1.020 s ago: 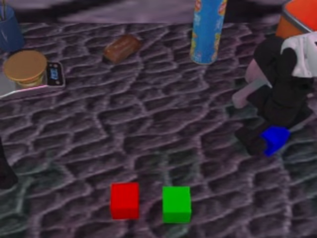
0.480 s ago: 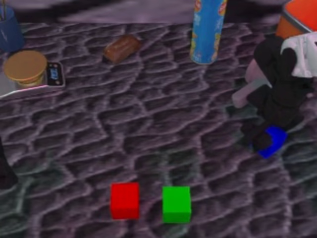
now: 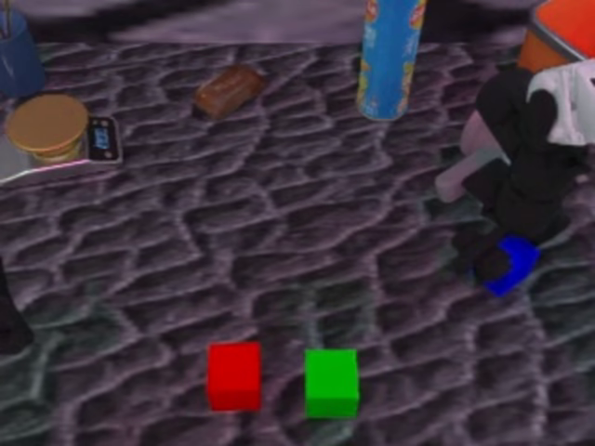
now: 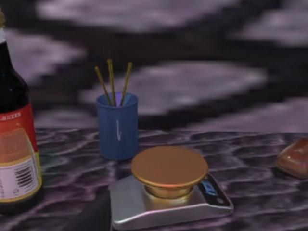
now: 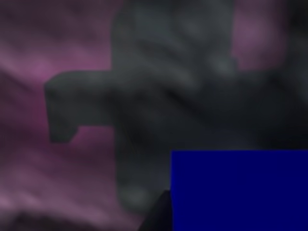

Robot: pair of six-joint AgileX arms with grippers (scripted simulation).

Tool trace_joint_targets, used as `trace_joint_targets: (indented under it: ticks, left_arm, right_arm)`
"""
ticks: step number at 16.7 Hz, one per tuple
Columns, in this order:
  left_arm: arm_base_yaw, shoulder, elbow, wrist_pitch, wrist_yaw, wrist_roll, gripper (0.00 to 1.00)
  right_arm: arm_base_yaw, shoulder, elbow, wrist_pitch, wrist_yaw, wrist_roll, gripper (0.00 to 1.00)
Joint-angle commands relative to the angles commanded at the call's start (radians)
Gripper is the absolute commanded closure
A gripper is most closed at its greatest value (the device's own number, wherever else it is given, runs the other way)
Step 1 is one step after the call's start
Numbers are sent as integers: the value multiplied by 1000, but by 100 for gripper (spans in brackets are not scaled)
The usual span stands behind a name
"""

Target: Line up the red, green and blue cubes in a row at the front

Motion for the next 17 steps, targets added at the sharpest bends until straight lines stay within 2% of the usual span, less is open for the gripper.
trace_joint_targets:
  ticks: [5,12,17]
  left_arm:
    - [0,0,0,0,0,0,0]
    - [0,0,0,0,0,0,0]
    - [0,0,0,0,0,0,0]
  right_arm:
    - [3,-35,18,-30,-9,5,100]
    - [10,-122,137,-240,-9,3,100]
    - [5,-127,145,-254,-10,5,100]
